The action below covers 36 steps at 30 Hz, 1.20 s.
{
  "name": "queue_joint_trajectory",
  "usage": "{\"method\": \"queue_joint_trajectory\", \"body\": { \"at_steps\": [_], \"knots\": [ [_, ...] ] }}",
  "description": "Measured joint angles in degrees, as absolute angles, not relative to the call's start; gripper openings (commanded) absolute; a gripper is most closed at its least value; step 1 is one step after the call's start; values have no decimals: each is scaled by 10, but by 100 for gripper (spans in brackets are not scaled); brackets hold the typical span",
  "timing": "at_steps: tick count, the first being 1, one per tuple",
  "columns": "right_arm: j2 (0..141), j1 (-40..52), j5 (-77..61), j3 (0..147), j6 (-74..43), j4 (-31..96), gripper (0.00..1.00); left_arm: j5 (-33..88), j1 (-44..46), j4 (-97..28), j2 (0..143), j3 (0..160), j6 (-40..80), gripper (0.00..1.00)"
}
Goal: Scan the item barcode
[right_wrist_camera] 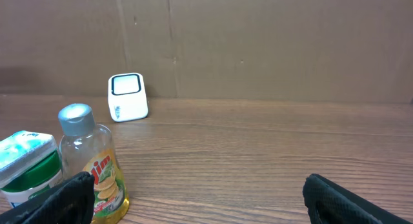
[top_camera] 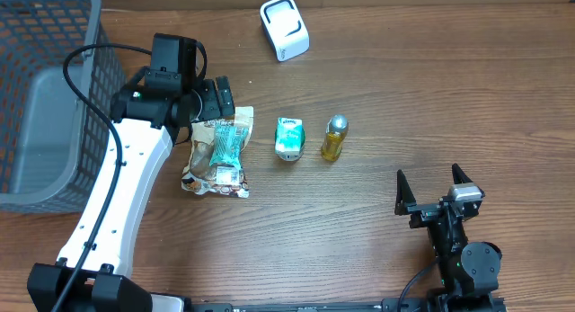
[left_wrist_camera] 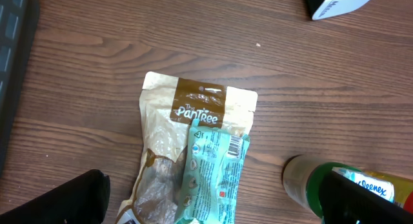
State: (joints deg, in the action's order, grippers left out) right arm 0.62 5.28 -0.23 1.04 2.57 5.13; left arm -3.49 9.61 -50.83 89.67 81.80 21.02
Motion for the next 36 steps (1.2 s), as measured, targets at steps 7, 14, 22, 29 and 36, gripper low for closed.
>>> {"method": "queue_joint_trajectory", "body": {
  "at_steps": [7,14,22,29,36],
  "knots": [
    [6,53,-13,10,22,51,100,-35,96,-508,897,818,210,99],
    [6,53,-16,10,17,51,100,-35,96,-508,897,818,210,99],
    [6,53,-17,10,17,51,100,-35,96,-508,897,818,210,100],
    [6,53,-17,10,17,51,100,-35,96,-508,897,818,210,99],
    [6,53,-17,10,17,51,100,-35,96,-508,897,818,210,99]
  ]
}}
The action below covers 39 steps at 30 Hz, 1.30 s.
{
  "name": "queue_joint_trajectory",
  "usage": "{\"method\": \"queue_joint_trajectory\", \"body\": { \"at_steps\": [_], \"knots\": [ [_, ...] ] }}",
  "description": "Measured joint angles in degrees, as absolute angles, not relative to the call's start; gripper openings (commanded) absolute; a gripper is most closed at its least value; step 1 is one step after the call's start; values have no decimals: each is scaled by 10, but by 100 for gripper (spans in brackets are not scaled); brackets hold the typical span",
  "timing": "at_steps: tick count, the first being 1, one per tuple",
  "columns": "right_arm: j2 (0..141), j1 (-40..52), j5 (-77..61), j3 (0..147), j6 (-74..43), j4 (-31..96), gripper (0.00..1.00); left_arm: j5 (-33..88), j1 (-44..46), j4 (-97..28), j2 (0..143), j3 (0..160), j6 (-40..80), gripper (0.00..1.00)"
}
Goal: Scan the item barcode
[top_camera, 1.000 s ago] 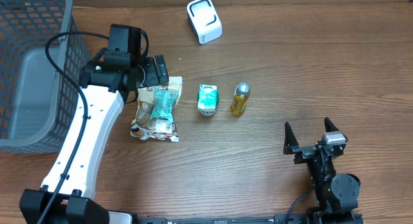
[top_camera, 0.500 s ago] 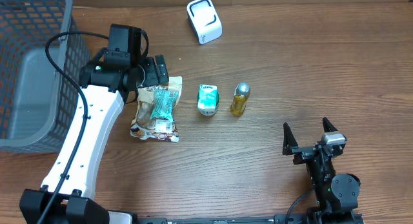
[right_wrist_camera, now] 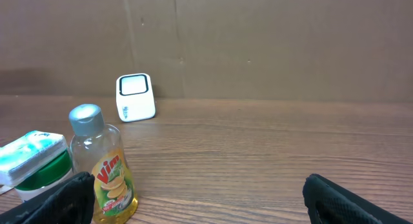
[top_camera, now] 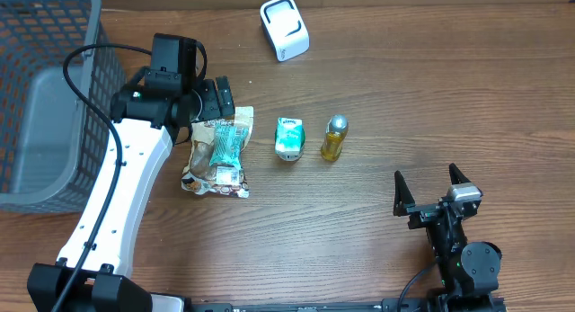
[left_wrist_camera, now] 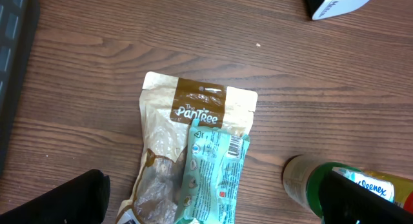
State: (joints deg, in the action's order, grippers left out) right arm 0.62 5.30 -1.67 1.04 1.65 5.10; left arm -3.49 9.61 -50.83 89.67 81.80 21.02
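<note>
The white barcode scanner [top_camera: 284, 27] stands at the back of the table, also in the right wrist view [right_wrist_camera: 135, 97]. A teal snack packet [top_camera: 225, 145] lies on a brown Pantree pouch [top_camera: 214, 166]. My left gripper [top_camera: 214, 100] hovers open over their far end; in the left wrist view the packet [left_wrist_camera: 214, 171] and pouch [left_wrist_camera: 197, 111] lie between its fingers. A green-capped tissue tub [top_camera: 288, 137] and a yellow Vim bottle [top_camera: 334, 138] stand to the right. My right gripper [top_camera: 433, 188] is open near the front right, nothing in it.
A grey mesh basket [top_camera: 49, 87] fills the left back corner beside the left arm. A brown cardboard wall [right_wrist_camera: 258, 43] closes off the far side of the table.
The right gripper has shifted slightly left, so the Vim bottle and scanner sit a little further right in its wrist view. The left arm and the items have not moved.
</note>
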Motion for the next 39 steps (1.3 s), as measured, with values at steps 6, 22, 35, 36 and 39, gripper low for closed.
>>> {"method": "queue_joint_trajectory", "body": {
  "at_steps": [6,22,35,36,39],
  "knots": [
    [6,53,-17,10,17,51,100,-35,96,-508,897,818,210,100],
    [6,53,-17,10,17,51,100,-32,11,-508,897,818,210,99],
    [6,53,-17,10,17,51,100,-30,-76,-510,897,818,210,100],
    [6,53,-17,10,17,51,100,-30,-76,-510,897,818,210,99],
    [6,53,-17,11,17,51,100,-30,-76,-510,897,818,210,100]
  ]
}}
